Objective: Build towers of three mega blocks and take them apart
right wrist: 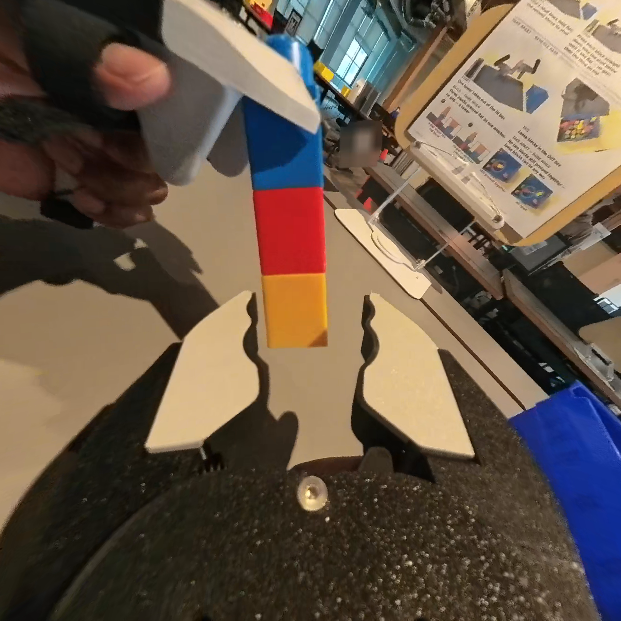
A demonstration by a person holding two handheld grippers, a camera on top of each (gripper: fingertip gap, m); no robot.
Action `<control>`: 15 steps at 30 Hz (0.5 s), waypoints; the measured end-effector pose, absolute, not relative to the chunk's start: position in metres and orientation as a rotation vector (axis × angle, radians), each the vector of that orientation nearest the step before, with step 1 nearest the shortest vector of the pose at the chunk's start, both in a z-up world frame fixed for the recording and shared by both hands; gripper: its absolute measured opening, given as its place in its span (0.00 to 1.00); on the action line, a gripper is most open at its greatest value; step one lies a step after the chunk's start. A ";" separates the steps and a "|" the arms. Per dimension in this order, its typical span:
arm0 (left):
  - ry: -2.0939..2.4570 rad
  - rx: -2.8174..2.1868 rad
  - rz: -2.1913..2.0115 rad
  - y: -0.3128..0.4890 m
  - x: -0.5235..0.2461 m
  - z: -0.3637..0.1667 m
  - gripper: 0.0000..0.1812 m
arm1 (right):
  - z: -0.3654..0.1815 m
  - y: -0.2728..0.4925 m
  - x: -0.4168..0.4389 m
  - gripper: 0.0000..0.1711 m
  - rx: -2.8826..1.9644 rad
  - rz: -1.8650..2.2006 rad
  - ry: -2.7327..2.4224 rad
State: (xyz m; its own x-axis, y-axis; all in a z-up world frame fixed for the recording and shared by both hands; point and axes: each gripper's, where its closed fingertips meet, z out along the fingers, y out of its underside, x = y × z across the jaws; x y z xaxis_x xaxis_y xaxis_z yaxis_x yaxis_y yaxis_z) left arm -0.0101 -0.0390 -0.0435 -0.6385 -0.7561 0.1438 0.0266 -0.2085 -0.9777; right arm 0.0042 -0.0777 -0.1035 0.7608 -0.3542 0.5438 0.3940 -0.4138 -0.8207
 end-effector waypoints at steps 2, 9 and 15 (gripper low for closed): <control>1.533 -0.856 -1.931 -0.043 -0.013 -0.044 0.20 | -0.109 -0.075 0.003 0.36 -1.847 -0.839 -0.056; 1.526 -0.931 -2.072 -0.047 -0.017 -0.046 0.20 | -0.106 -0.074 -0.002 0.23 -1.844 -0.888 -0.068; 1.570 -1.099 -2.171 -0.059 -0.014 -0.060 0.37 | -0.097 -0.080 0.008 0.22 -1.816 -0.922 0.030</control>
State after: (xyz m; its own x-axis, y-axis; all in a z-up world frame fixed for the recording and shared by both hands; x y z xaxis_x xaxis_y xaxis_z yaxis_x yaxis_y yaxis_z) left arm -0.0137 -0.0589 -0.0602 -0.6864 -0.5876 0.4284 -0.2225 -0.3911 -0.8930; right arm 0.0076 -0.0800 -0.0973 0.7028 -0.4233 0.5718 0.3854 -0.4491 -0.8061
